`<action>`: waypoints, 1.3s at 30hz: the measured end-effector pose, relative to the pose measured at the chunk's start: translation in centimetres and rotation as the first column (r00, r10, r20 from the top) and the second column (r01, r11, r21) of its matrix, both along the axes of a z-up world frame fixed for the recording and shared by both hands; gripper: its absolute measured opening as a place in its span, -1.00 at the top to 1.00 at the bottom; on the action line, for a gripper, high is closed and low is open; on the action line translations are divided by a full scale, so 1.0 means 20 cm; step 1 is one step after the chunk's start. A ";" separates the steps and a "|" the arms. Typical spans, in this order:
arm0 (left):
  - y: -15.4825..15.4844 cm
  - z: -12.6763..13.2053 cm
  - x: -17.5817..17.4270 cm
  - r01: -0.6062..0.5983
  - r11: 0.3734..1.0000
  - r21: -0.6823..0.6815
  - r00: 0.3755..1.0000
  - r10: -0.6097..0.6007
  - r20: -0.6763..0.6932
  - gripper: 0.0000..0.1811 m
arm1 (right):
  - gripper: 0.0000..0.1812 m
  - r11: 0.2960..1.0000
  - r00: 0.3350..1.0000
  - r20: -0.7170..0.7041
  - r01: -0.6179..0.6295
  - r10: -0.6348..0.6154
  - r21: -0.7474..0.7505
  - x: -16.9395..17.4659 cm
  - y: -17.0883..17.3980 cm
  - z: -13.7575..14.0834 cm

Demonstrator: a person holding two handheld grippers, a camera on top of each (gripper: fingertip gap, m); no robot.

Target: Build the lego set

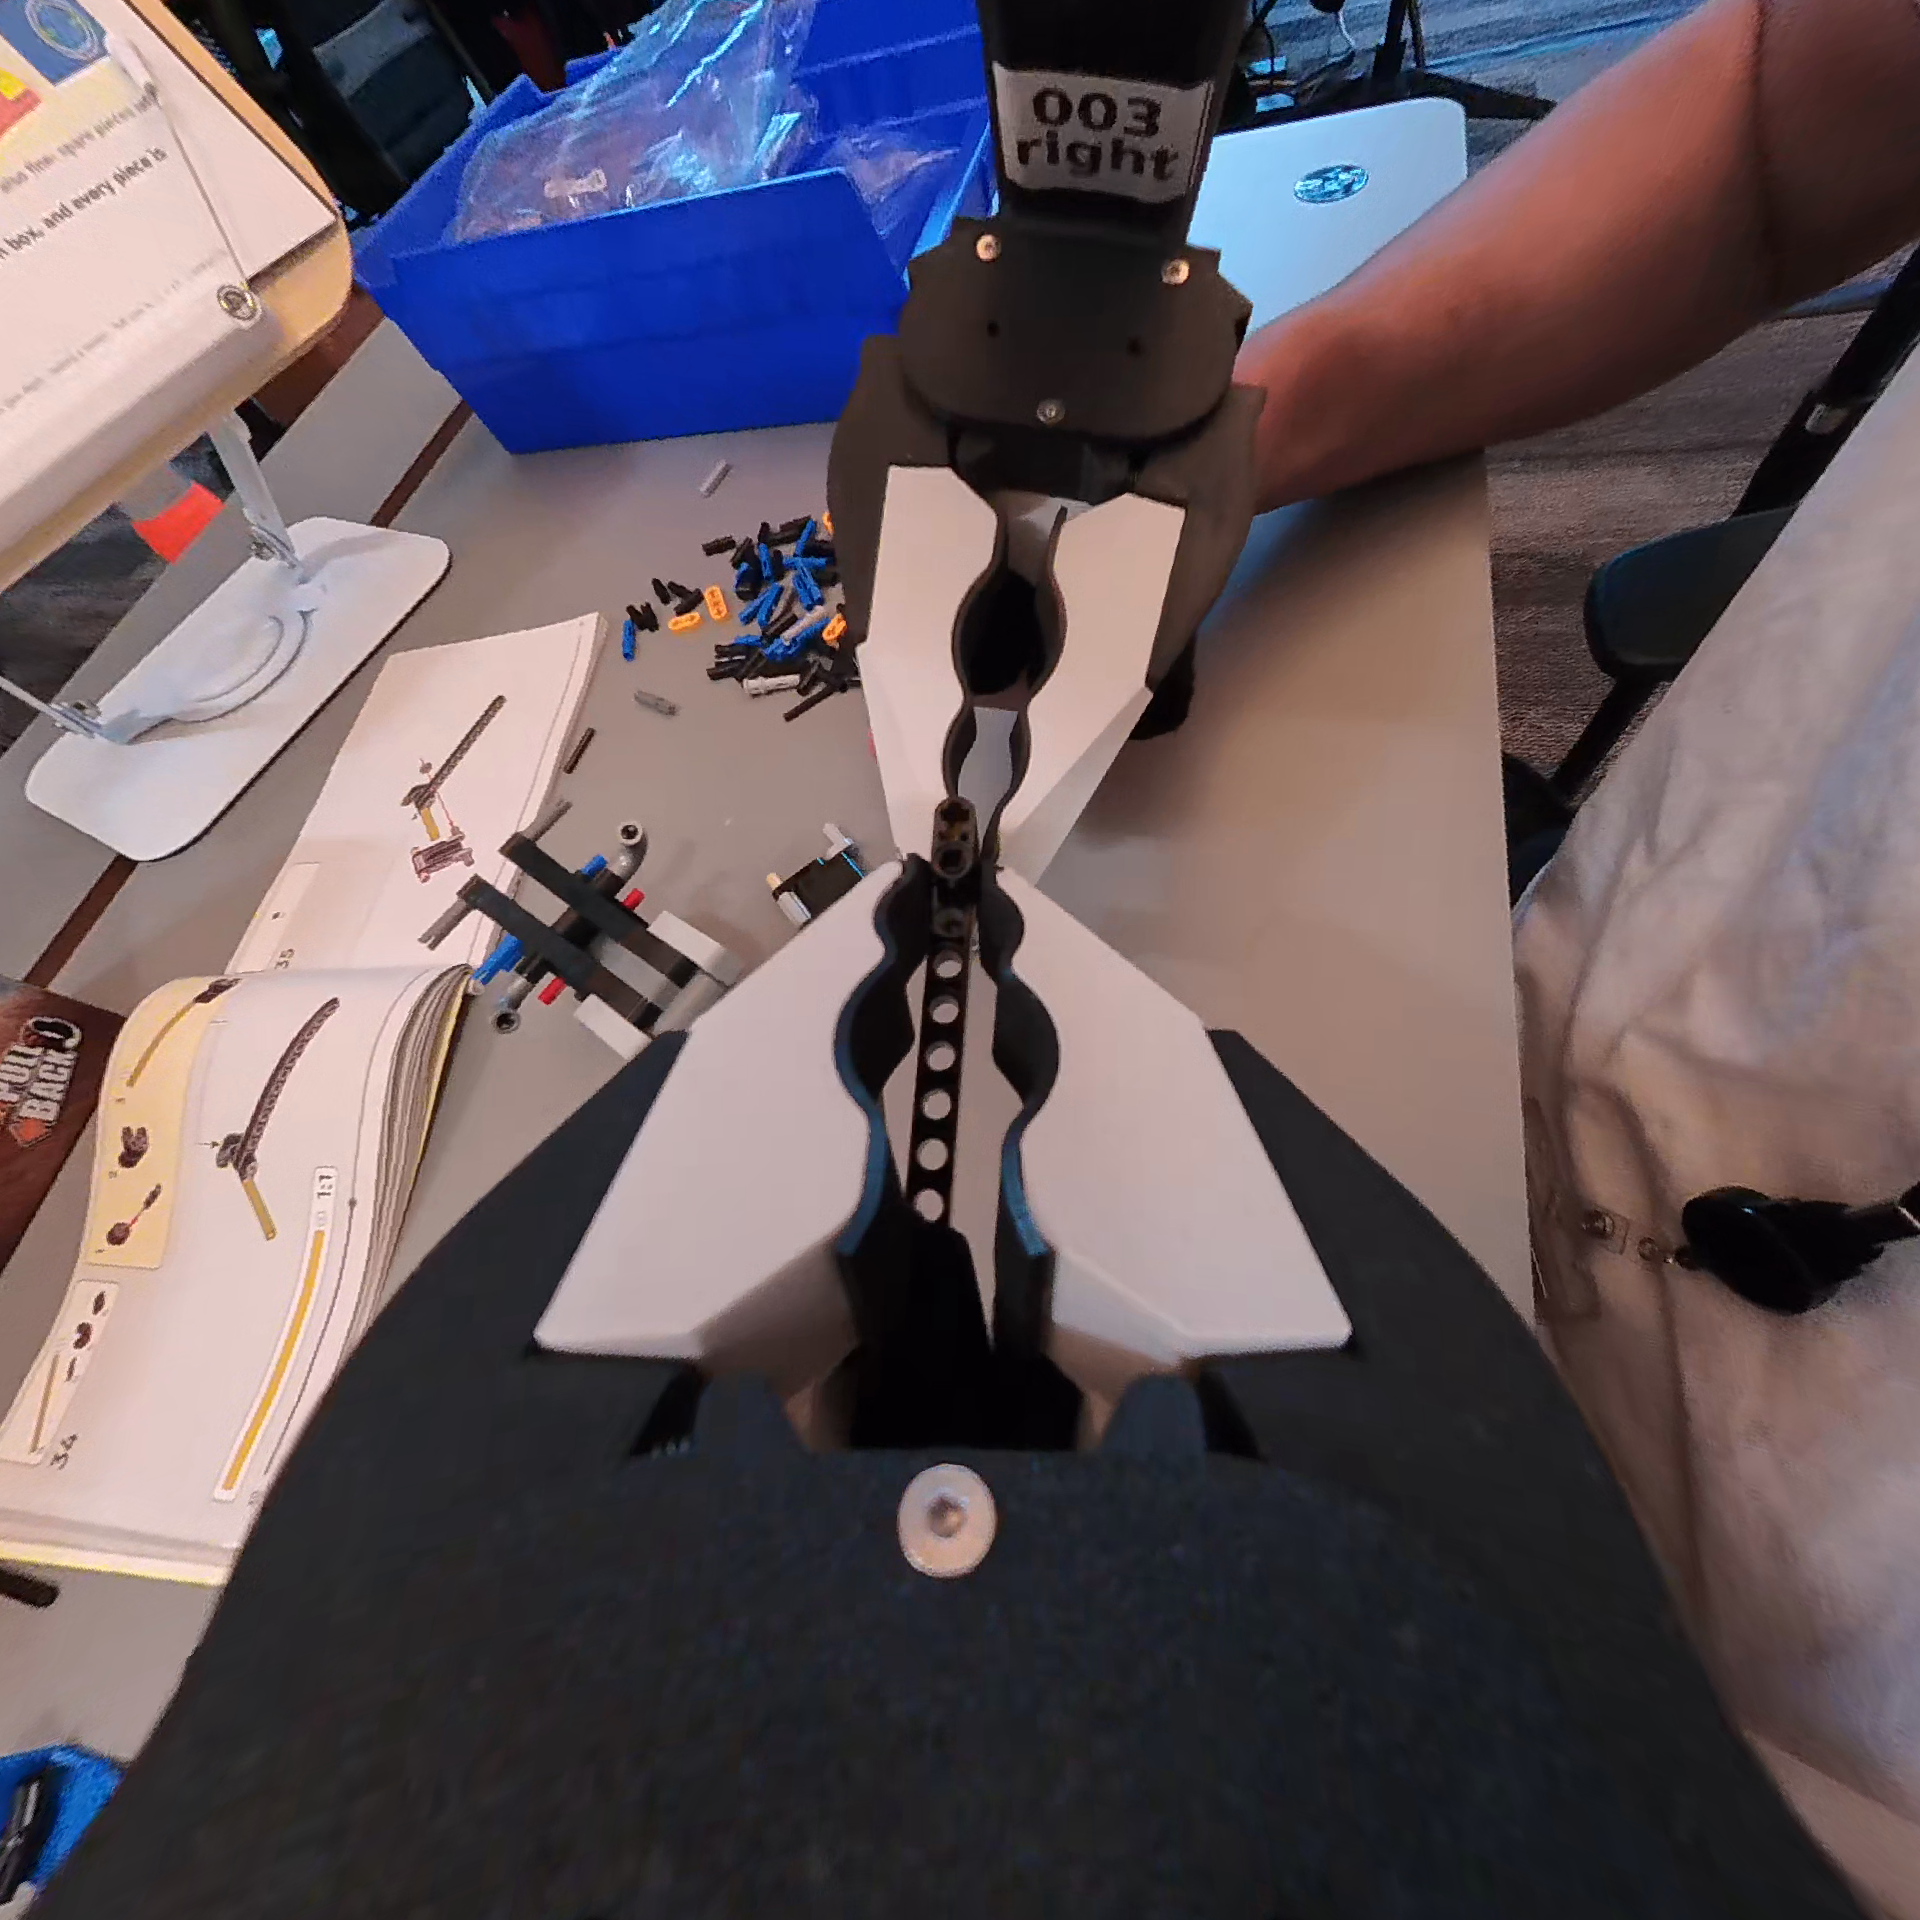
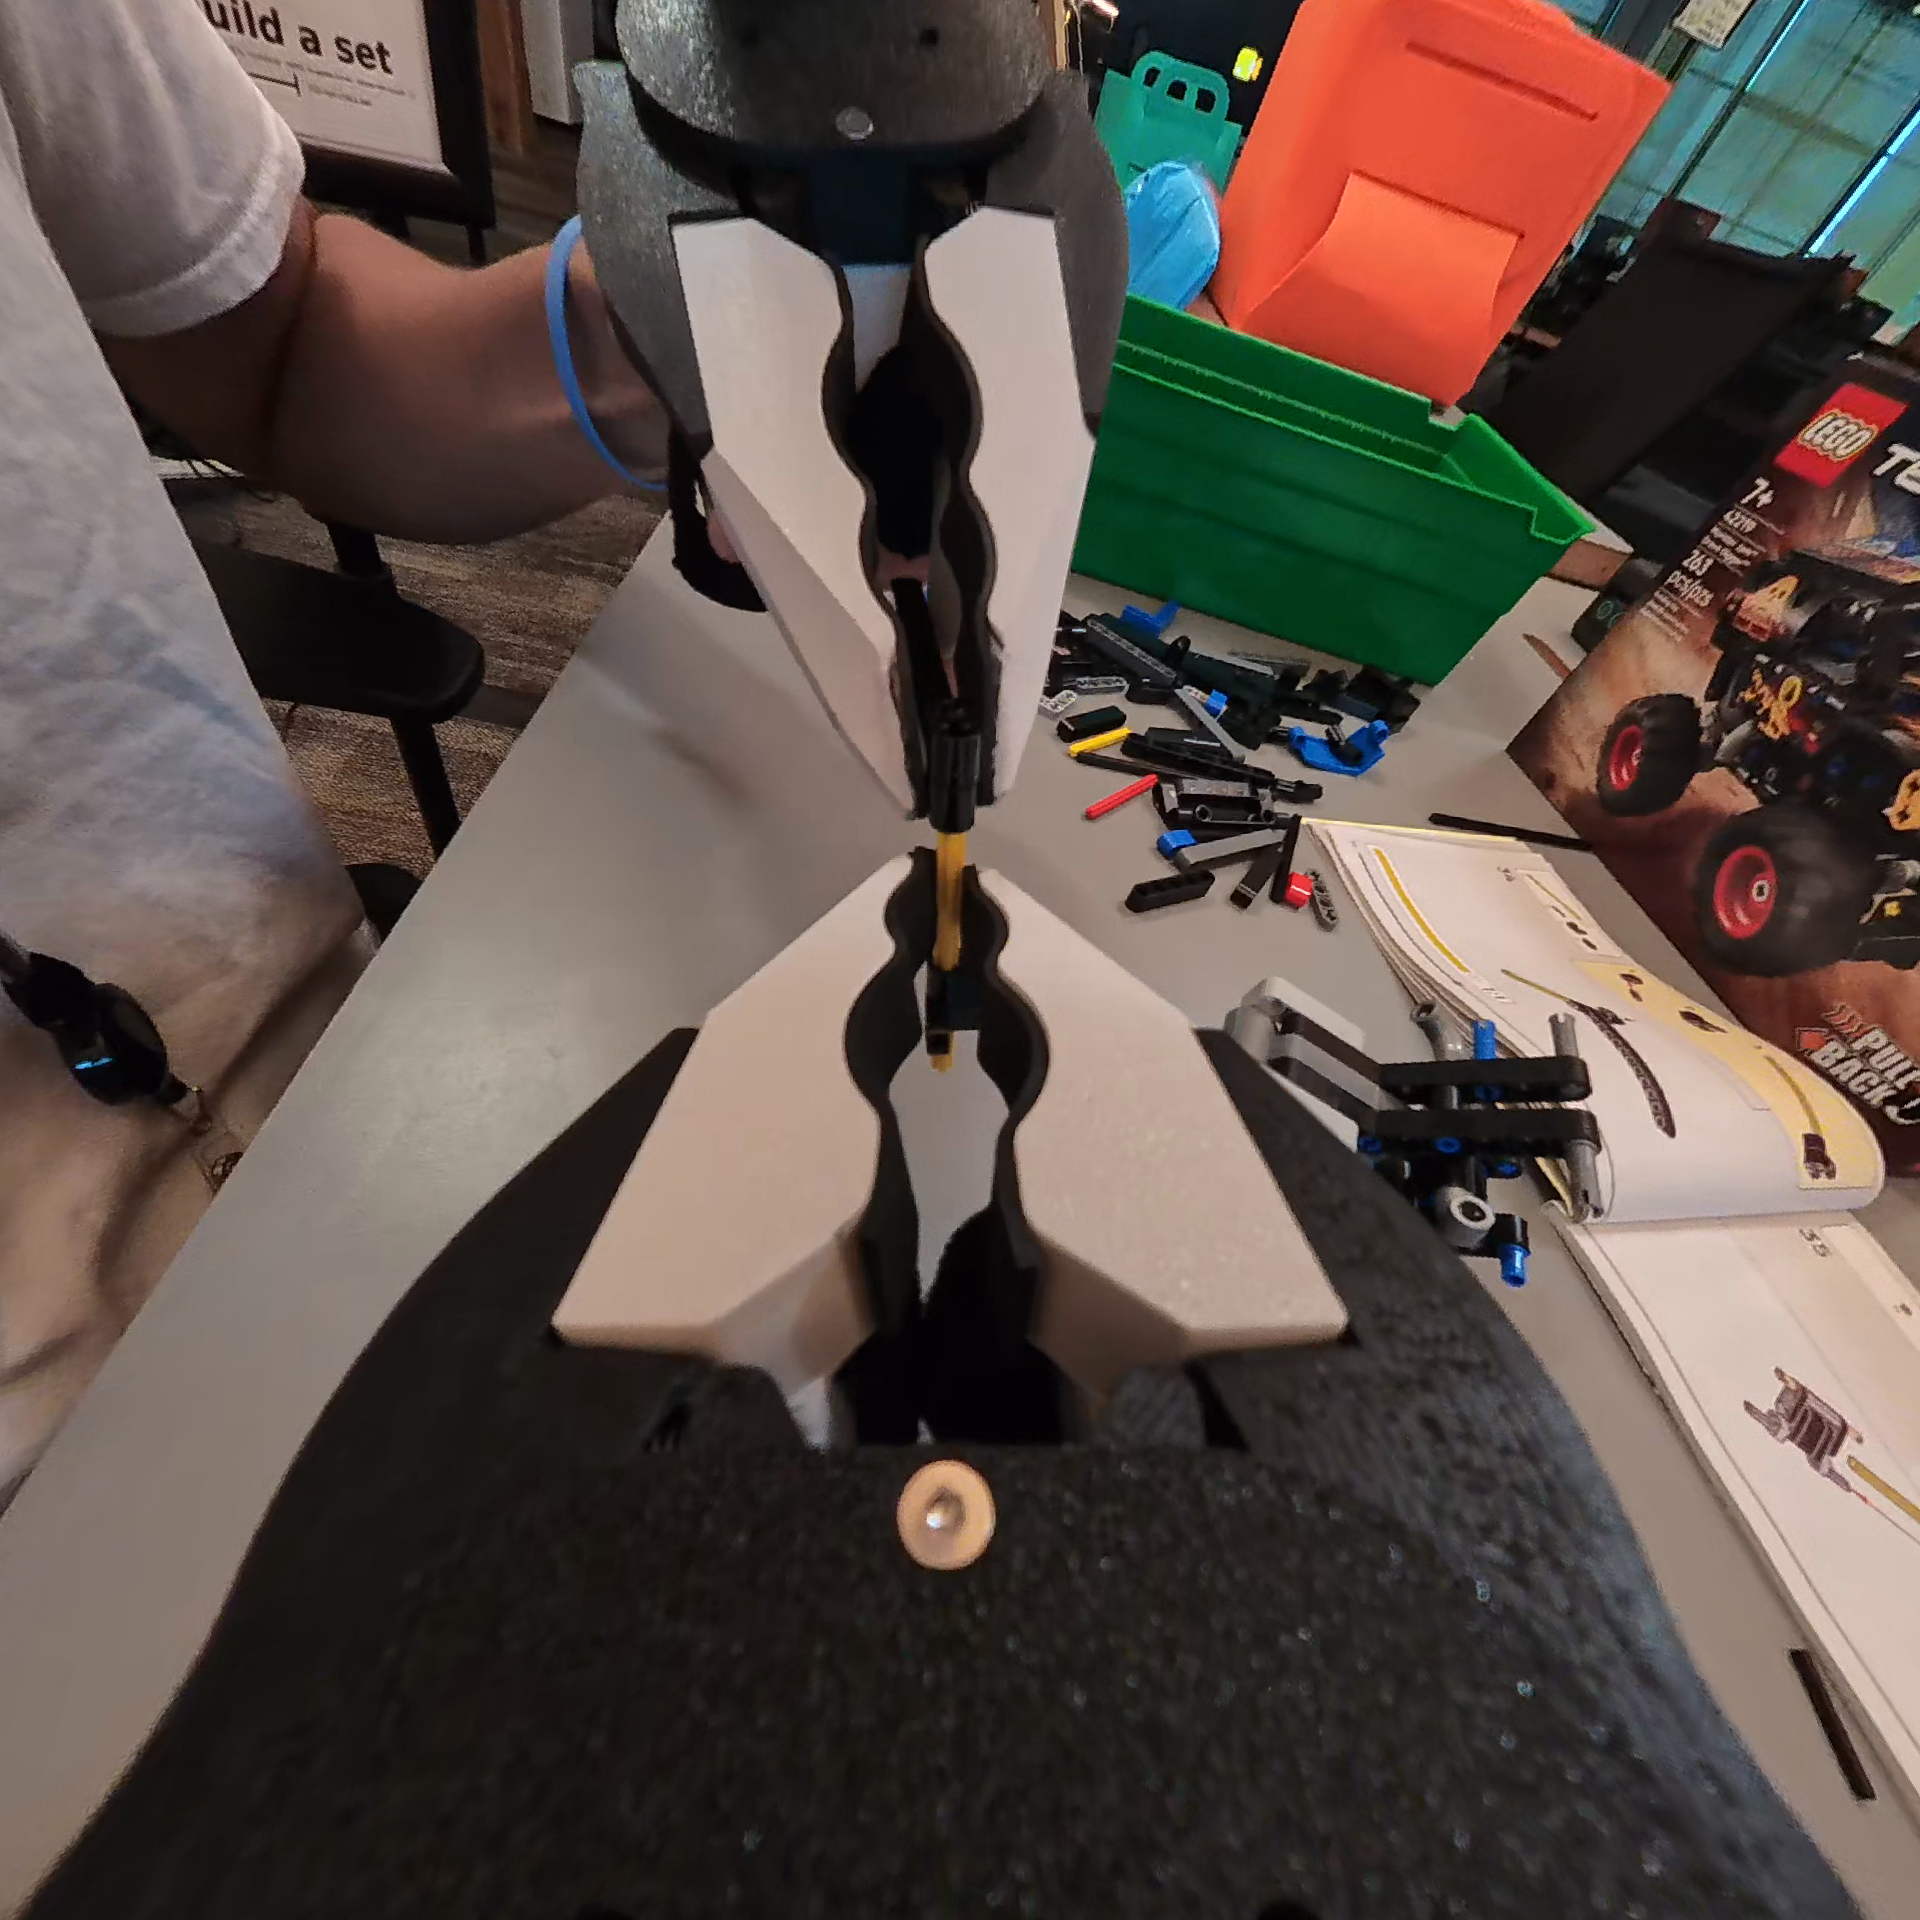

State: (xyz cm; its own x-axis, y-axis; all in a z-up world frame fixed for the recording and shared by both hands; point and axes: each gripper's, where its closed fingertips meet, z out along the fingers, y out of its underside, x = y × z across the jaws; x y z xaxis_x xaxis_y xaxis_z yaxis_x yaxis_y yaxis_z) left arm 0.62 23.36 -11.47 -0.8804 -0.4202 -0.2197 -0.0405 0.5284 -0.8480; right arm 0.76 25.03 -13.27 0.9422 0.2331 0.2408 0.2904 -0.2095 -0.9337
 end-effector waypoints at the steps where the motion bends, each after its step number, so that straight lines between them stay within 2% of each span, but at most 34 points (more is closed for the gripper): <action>1: 0.00 0.00 0.00 0.004 1.000 0.003 1.000 -0.004 0.002 0.93 | 0.96 1.000 1.000 -0.002 -0.006 0.006 -0.002 0.00 0.00 0.00; 5: -0.01 -0.02 -0.03 0.036 0.999 0.023 0.999 -0.036 -0.010 0.94 | 0.96 0.999 1.000 0.005 -0.031 0.031 -0.020 -0.03 0.00 -0.02; 9: 0.00 -0.08 -0.06 0.075 0.987 0.142 0.997 -0.076 -0.004 0.94 | 0.96 0.995 0.997 0.047 -0.049 0.053 -0.088 -0.06 0.00 -0.08; 14: 0.01 -0.12 -0.07 0.075 0.977 0.198 0.997 -0.069 -0.035 0.93 | 0.96 0.993 0.995 0.085 -0.041 0.051 -0.113 -0.06 -0.01 -0.11; 21: 0.01 -0.15 -0.04 0.065 0.979 0.191 0.996 -0.053 -0.067 0.93 | 0.96 0.985 0.997 0.071 -0.019 0.032 -0.171 -0.03 -0.01 -0.14; 23: 0.00 -0.14 -0.03 0.066 0.989 0.134 0.994 -0.054 -0.090 0.93 | 0.97 0.987 1.000 0.015 -0.012 0.015 -0.161 -0.03 -0.01 -0.13; 25: 0.02 -0.11 -0.01 0.049 0.999 -0.003 0.987 -0.049 -0.153 0.94 | 0.97 0.989 0.998 -0.061 0.003 -0.012 -0.146 -0.01 0.00 -0.10; 29: 0.04 -0.08 0.00 0.027 0.975 -0.219 0.967 -0.081 -0.240 0.94 | 0.95 0.994 0.997 -0.059 0.033 -0.039 -0.106 0.01 0.02 -0.06; 34: 0.05 -0.10 0.02 -0.020 0.932 -0.363 0.937 -0.109 -0.332 0.94 | 0.89 0.996 0.993 -0.108 0.039 -0.048 -0.086 0.03 0.02 -0.04; 39: 0.06 -0.08 0.05 -0.077 0.883 -0.462 0.919 -0.117 -0.378 0.94 | 0.86 0.997 0.995 -0.074 0.065 -0.068 -0.050 0.05 0.00 0.00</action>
